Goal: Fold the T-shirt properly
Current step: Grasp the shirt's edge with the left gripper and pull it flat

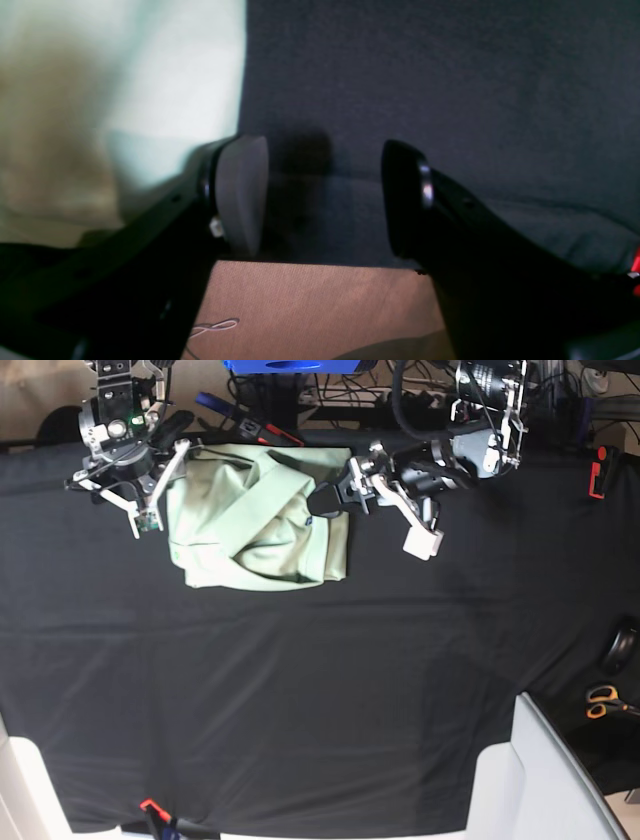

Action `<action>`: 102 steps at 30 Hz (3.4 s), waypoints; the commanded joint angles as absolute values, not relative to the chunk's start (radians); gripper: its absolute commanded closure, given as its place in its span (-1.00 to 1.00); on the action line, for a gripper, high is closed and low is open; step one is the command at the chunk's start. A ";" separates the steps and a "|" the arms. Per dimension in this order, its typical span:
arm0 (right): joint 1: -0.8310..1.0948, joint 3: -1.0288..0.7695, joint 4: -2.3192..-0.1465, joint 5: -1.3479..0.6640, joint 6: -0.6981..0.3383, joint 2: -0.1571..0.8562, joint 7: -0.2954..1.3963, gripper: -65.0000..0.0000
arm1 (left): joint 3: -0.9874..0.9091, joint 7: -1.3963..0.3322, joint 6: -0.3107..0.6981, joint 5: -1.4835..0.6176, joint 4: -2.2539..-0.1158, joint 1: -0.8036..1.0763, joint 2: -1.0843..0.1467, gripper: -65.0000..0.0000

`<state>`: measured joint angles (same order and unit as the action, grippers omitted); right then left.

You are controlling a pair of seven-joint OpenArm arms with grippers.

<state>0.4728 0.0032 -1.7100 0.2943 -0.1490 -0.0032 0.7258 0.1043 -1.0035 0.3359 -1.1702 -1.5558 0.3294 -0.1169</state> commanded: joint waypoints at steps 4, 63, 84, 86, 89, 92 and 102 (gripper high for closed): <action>0.463 0.001 -1.722 0.302 -0.145 -0.002 0.711 -0.08 | 0.125 -1.009 0.338 -1.194 -1.561 0.309 -0.114 -0.14; 0.349 -0.008 -1.725 0.300 -0.145 -0.001 0.713 -0.08 | 0.246 -1.205 0.140 -1.196 -1.474 0.183 -0.219 1.00; 0.329 -0.008 -1.724 0.300 -0.145 -0.005 0.719 -0.08 | 0.248 -1.205 0.140 -1.130 -1.474 0.196 -0.255 1.00; 0.329 -0.008 -1.724 0.300 -0.145 -0.005 0.719 -0.08 | 0.248 -1.205 0.140 -1.127 -1.474 0.199 -0.255 1.00; 0.329 -0.008 -1.724 0.300 -0.145 -0.005 0.719 -0.08 | 0.243 -1.205 0.140 -1.129 -1.474 0.213 -0.262 1.00; 0.329 -0.008 -1.724 0.300 -0.145 -0.007 0.719 -0.08 | 0.246 -1.205 0.140 -1.130 -1.474 0.213 -0.263 1.00; 0.331 -0.007 -1.724 0.300 -0.145 -0.007 0.720 -0.08 | 0.237 -1.207 0.140 -1.130 -1.561 0.225 -0.277 0.40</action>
